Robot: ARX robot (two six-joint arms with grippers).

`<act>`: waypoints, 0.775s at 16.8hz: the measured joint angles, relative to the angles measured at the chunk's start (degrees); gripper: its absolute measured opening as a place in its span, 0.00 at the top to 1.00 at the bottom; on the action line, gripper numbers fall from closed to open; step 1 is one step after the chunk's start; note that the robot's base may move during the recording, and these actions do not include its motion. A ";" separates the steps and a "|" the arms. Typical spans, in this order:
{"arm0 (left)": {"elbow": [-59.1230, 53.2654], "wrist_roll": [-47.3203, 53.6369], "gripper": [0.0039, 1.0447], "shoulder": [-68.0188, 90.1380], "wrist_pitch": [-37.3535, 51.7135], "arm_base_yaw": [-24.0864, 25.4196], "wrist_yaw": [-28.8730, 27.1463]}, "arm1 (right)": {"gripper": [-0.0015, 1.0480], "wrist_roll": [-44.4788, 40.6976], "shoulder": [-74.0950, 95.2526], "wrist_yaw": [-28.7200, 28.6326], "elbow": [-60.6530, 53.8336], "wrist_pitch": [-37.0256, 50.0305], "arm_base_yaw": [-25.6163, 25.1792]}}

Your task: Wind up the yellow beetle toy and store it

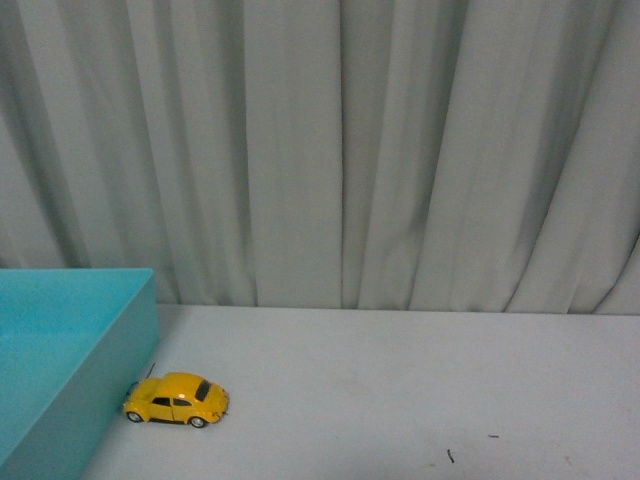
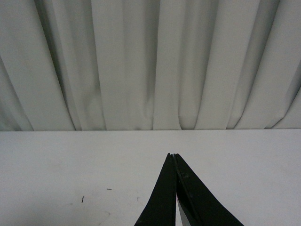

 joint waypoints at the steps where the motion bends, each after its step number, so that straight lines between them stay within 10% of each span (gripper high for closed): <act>1: 0.00 0.00 0.06 0.00 0.00 0.00 0.00 | 0.98 0.00 -0.52 0.00 0.00 -0.37 0.00; 8: 0.00 0.00 0.06 0.00 0.00 0.00 -0.02 | 0.98 0.00 -2.62 0.00 0.00 -2.91 0.00; 13: 0.00 0.00 0.06 0.00 0.04 0.00 0.00 | 0.98 0.02 -20.17 0.00 0.04 -21.05 0.00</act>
